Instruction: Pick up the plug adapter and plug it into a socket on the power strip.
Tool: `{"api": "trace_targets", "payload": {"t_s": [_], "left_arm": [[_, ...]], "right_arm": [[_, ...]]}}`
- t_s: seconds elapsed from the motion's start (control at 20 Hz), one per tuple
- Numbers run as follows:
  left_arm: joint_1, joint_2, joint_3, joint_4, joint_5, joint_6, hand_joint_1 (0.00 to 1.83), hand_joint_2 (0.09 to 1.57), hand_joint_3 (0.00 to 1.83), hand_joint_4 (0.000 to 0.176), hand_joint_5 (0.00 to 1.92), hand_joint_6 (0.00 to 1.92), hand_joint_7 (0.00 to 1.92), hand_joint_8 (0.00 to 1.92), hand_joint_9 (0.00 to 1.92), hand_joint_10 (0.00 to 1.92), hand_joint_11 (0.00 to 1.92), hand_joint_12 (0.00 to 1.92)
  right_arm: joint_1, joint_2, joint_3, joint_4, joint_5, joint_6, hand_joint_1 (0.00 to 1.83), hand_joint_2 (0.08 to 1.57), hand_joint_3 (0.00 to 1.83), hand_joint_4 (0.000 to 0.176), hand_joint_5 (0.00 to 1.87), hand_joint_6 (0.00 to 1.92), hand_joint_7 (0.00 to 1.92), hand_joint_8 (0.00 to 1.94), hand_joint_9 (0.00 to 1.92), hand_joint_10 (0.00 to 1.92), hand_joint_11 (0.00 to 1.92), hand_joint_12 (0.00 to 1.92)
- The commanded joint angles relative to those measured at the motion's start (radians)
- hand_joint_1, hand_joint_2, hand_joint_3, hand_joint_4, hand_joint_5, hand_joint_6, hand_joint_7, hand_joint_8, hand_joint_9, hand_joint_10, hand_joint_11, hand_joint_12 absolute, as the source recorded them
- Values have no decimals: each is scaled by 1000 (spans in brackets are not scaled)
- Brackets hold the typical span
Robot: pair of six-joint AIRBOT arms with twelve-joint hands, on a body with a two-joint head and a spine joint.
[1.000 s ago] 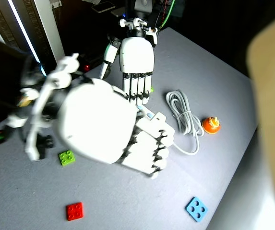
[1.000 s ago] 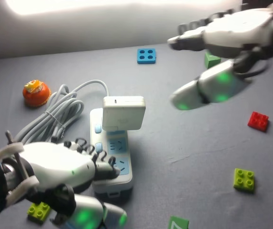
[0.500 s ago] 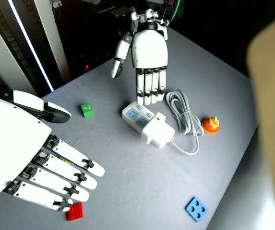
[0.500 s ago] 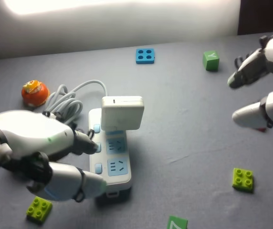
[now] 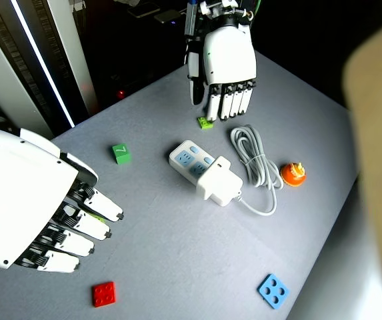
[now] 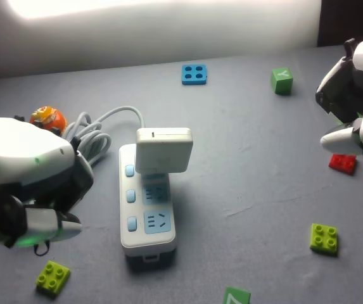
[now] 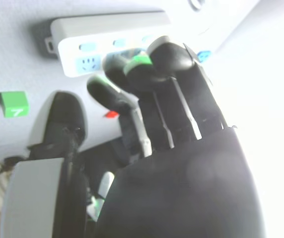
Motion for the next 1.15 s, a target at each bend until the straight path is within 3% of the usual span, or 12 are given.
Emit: {"api": "trace_targets", "payload": {"t_s": [0.0,0.15,0.25,0.65,1.1], "left_arm": [[-19,16,-2,21,23,7,741,1304,1,0,1014,1921,1030,1921,1128,1921,1218,1921],[-64,41,8,21,37,31,726,1336,4,0,1189,1921,1274,1921,1389,1921,1491,1921],[-89,54,19,21,52,33,693,1362,6,0,1232,1921,1336,1921,1443,1921,1517,1921],[-156,86,27,21,37,50,849,1341,0,0,1248,1921,1355,1921,1461,1921,1573,1921],[-202,150,13,21,22,59,811,1343,2,0,1204,1921,1294,1921,1379,1921,1473,1921]], "right_arm": [[3,6,-1,-25,53,4,807,1131,0,0,899,1921,1016,1941,1174,1921,1329,1921],[-1,6,-3,-25,59,0,708,1231,14,0,1101,1921,1215,1941,1382,1921,1555,1921],[-3,6,-7,-25,62,-3,664,1304,19,0,1127,1921,1252,1941,1425,1921,1577,1921],[-5,5,-12,-25,65,-7,774,1335,0,0,1091,1921,1235,1941,1390,1921,1567,1921],[-5,5,-12,-25,68,-24,766,1332,2,0,1099,1921,1210,1941,1377,1921,1534,1921]]}}
